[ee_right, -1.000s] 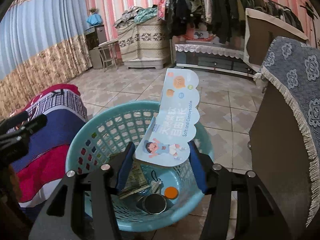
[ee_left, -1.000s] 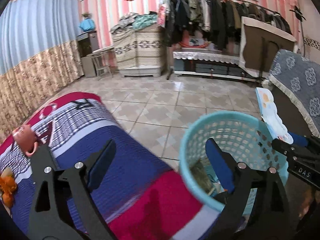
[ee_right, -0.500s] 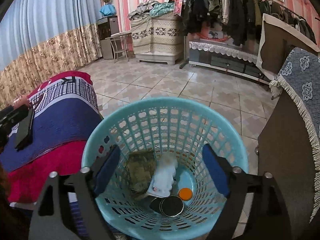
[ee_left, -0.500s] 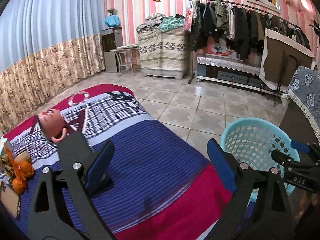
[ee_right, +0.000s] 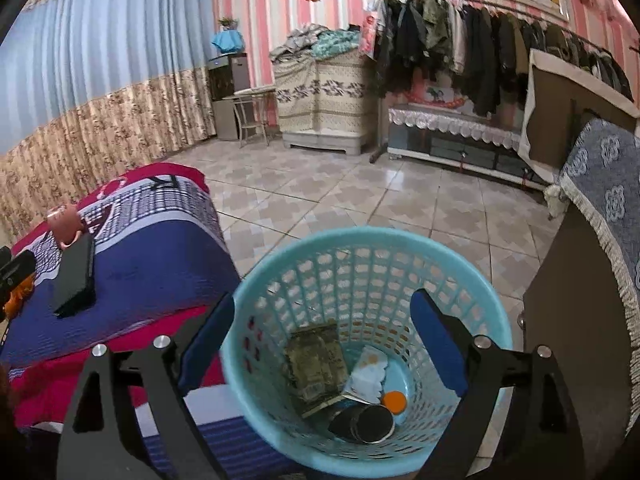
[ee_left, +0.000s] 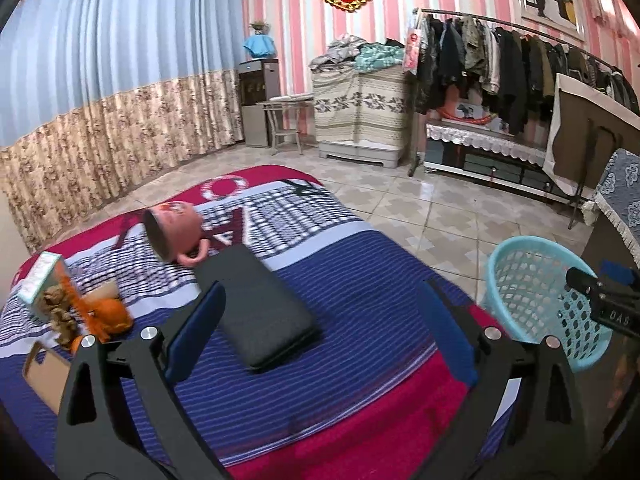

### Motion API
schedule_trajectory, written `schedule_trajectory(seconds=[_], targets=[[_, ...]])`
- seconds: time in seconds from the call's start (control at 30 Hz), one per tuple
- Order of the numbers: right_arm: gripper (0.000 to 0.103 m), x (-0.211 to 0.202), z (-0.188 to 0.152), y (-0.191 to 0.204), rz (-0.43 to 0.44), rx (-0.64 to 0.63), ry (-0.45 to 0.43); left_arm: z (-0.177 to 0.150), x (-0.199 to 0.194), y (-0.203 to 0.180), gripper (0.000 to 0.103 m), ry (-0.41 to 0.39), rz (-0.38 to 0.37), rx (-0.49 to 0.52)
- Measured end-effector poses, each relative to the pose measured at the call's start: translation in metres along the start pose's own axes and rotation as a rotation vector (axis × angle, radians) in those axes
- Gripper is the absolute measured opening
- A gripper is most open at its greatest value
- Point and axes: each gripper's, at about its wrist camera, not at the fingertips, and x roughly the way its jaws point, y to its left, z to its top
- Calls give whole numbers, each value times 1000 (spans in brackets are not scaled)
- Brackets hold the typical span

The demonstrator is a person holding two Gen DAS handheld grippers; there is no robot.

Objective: Collect trash
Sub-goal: 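Move both tools back over the bed items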

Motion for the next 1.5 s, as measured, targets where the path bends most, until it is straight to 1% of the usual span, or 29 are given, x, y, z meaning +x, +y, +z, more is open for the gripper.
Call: schedule_trajectory(seconds=[0.3, 0.5, 0.73, 0.97, 1.23, 1.37, 1.5], targets=[[88, -20, 6, 53, 59, -86, -62, -17, -26, 61, 97, -22, 96, -37], [88, -33, 8, 88, 98, -152, -82, -30, -39, 106, 97, -16, 167, -86], [88, -45, 7, 122, 156, -197, -95, -50, -54, 152, 97, 10, 261, -95], [88, -41, -3, 149, 202, -231, -63, -75, -64, 197, 97, 52, 315, -155], [88, -32, -10, 185, 254, -263, -26, -100, -65, 235, 97, 98, 352, -220], [88, -28, -17, 210, 285, -304, -4, -106, -63, 251, 97, 121, 362, -250], [88, -22, -25, 236, 316, -360, 24, -110, -63, 266, 97, 135, 389, -248]])
